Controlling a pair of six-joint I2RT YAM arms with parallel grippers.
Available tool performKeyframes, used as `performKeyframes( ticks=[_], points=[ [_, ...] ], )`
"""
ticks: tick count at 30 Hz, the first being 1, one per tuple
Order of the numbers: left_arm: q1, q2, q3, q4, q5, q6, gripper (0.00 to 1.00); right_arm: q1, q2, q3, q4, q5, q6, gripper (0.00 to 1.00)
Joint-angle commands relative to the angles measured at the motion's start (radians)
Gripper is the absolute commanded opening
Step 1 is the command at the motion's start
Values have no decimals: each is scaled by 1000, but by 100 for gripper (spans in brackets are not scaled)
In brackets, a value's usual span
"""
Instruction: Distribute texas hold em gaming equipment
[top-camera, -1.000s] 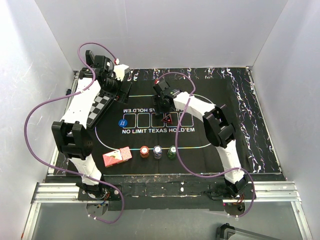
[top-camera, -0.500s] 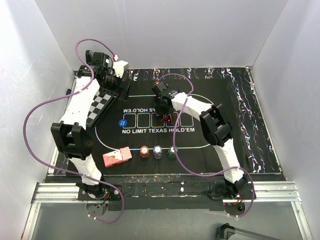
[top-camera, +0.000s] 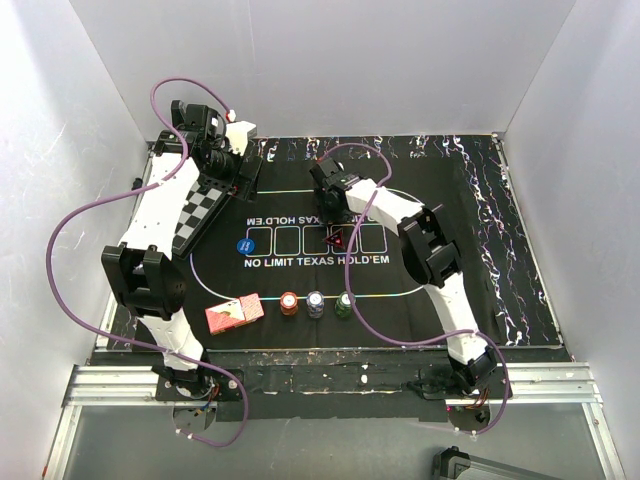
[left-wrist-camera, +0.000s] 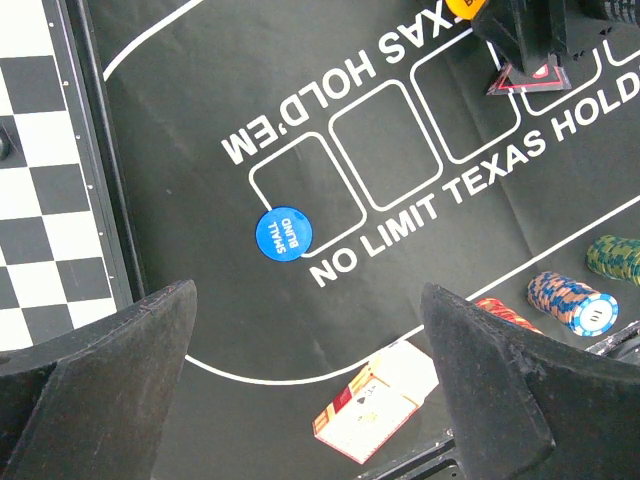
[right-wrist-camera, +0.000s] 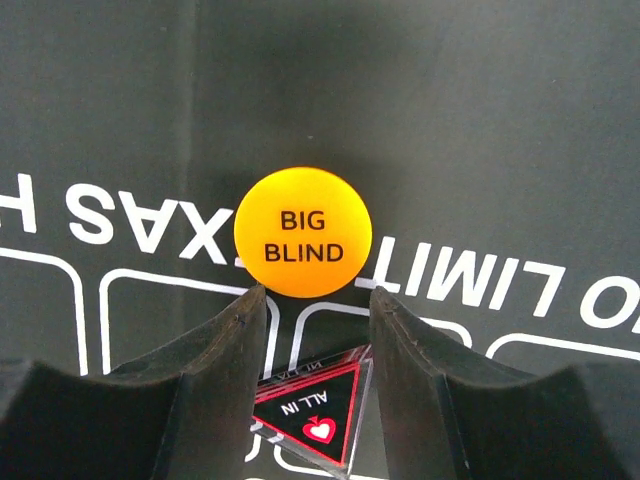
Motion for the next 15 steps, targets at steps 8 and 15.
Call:
performKeyframes(
  ticks=[8,15],
  points=[
    [0,-89,-11,-11,-6,27,95,-52,143,256,-79,38,61,45],
    [3,-86,-14,-17,-23,50,95,-130,229,408,-109,-56,153,37]
  ],
)
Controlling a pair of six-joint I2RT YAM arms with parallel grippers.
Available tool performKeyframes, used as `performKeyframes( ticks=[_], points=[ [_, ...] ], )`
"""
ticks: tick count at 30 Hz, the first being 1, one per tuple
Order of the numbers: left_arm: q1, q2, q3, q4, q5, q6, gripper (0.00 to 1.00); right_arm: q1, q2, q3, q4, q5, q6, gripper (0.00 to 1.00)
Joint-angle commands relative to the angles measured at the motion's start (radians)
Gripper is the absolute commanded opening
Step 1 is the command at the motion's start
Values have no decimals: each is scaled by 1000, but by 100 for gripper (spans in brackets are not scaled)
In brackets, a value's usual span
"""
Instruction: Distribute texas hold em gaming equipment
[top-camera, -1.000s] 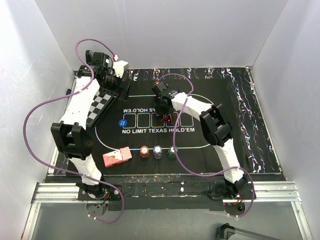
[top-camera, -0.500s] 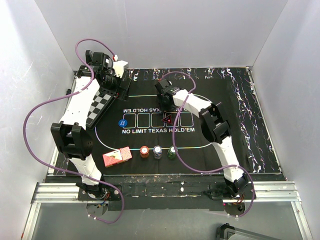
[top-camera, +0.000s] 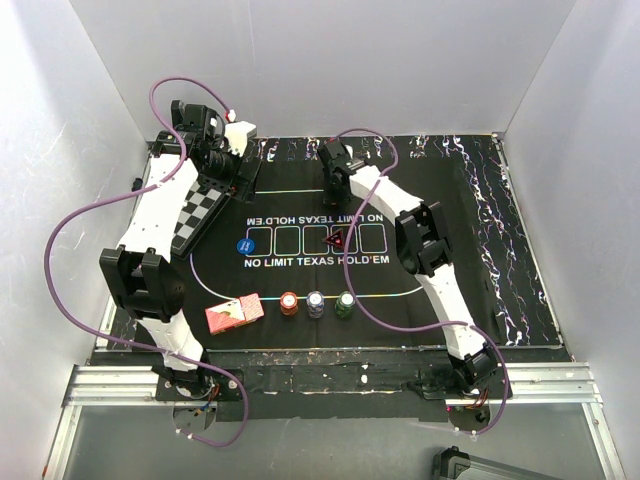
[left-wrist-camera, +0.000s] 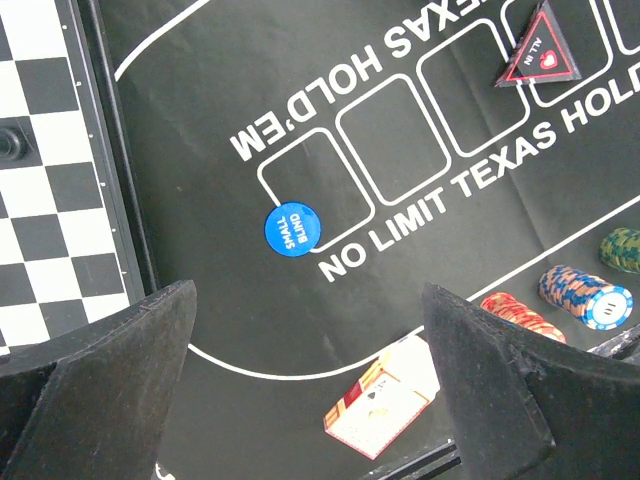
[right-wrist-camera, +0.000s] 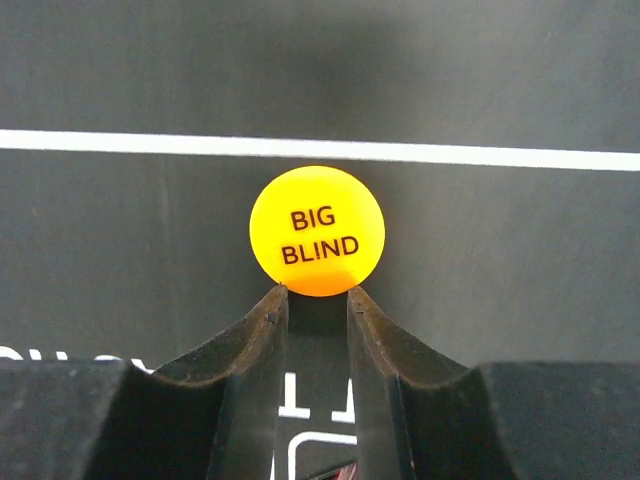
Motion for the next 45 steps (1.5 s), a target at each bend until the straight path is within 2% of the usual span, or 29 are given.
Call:
performKeyframes(
  ticks=[1,3,8,12,15,18,22,26,35,45],
  points=[
    [5,-67,-8,-14,-14,26,95,-71,71,140,-65,-95,106,36],
    [6,-60,-10,-11,-14,26,95,-82,91,182,-85,-116,126,36],
    [11,-35,-4,-11,-13,28,95,-92,48,140,7,-90,121,36],
    [14,-27,5,-12,-13,25,95,-112,42,163,0,-123,125,37],
    [14,-23,18,-18,-8,22,95,-103,-13,88,18,-133,92,43],
    [14,-24,28,-21,-4,14,96,-71,-137,-62,70,-135,51,51],
    [16,-36,38,-30,12,-3,97,-13,-279,-264,135,-127,-6,67],
    [14,-58,25,-30,16,-18,98,64,-332,-367,138,-61,-58,77],
    [14,-107,-27,-30,2,-23,98,119,-308,-416,95,-2,-87,79],
    [16,-112,-19,-46,-7,-15,98,157,-290,-450,89,63,-141,78]
  ],
)
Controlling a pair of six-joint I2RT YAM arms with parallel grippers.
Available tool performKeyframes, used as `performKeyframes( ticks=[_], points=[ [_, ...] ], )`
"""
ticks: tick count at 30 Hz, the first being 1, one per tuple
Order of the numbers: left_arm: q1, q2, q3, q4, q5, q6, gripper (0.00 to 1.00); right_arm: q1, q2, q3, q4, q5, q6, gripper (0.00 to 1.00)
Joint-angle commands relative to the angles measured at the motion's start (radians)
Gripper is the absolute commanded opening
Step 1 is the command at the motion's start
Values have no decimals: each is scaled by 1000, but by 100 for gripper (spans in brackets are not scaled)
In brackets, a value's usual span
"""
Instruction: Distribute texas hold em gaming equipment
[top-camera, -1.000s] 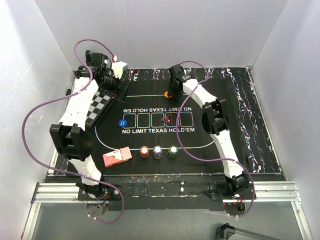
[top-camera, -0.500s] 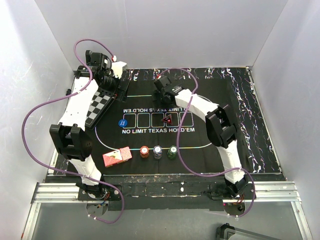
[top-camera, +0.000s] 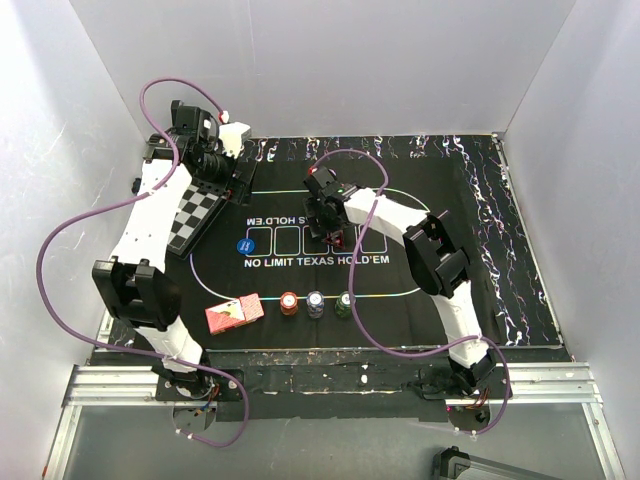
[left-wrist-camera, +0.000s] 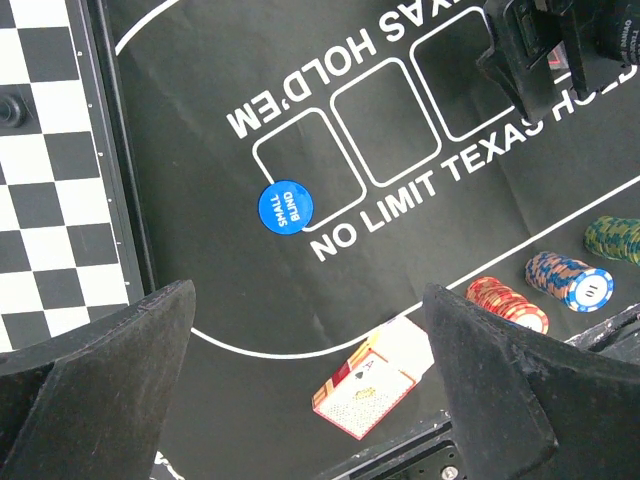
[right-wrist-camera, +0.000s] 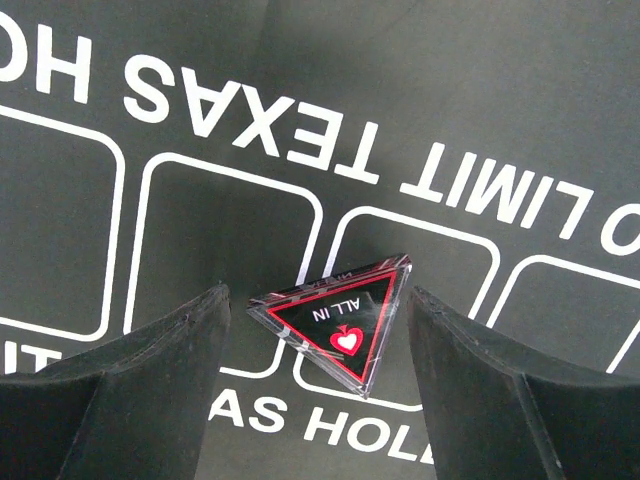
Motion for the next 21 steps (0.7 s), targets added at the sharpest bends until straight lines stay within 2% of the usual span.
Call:
performKeyframes(
  ticks=[1,12,21],
  points=[
    [8,-45,7,-16,-1,4,98,20,12,-8,-5,67,-20,78],
    [8,-51,9,-19,-12,16,98,6,-6,-89,-19,104,27,75],
    [8,-59,-2,-14,-12,21,98,-91,-126,-252,2,108,122,63]
  ],
)
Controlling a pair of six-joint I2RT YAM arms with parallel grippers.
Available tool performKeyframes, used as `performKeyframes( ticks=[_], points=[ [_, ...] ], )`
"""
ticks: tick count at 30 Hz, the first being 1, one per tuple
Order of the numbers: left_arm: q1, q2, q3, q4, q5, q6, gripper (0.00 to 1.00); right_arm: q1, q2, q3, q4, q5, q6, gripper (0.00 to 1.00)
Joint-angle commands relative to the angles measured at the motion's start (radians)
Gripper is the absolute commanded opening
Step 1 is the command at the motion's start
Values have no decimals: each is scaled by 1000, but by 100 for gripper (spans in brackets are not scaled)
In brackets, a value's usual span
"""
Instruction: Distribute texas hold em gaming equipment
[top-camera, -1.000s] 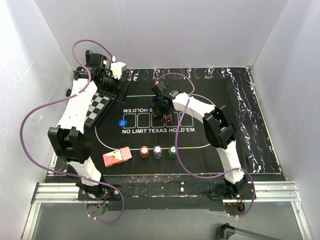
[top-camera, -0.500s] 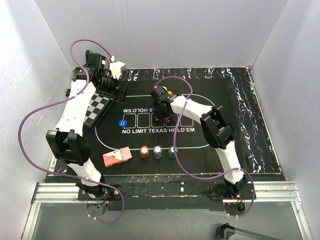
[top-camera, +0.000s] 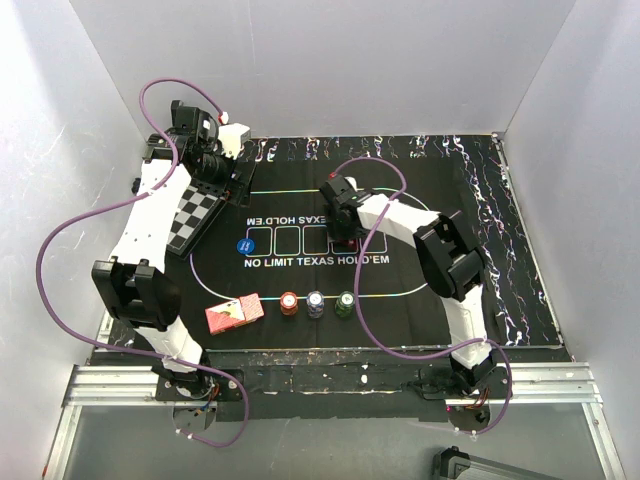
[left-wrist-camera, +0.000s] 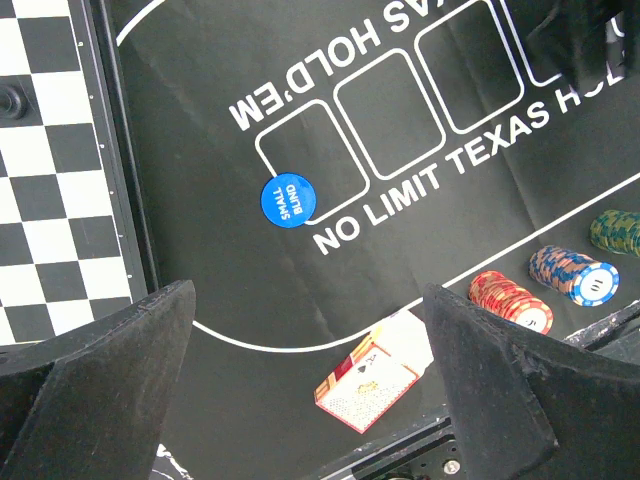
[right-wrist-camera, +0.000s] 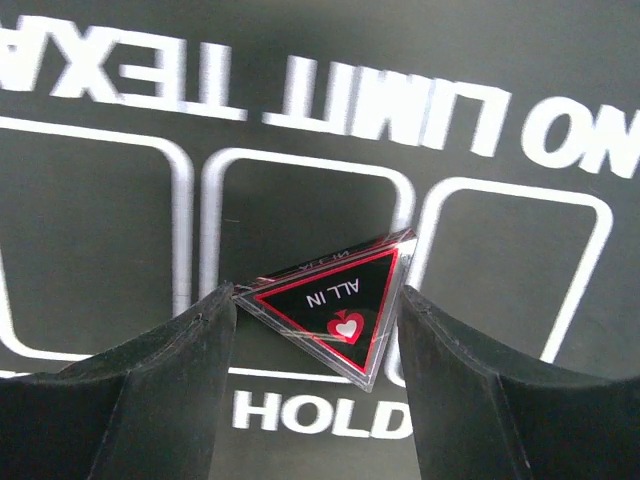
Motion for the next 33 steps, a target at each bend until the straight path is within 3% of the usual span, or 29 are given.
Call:
performKeyframes(
  ticks=[1,17,27,33],
  points=[
    [4,-57,-2,1,-6,14,98,-78,-82,-114,-45,54,59,63],
    [4,-54,-34,9,-2,45,98,-336,-388,-473,-125,174,176,60],
    [4,-67,-76,27,10,42,98,-337,-398,-435,-117,106,155,66],
    [4,-68,-85,47,-6,25,98,-223,-463,-294,-104,2,80,76]
  ],
)
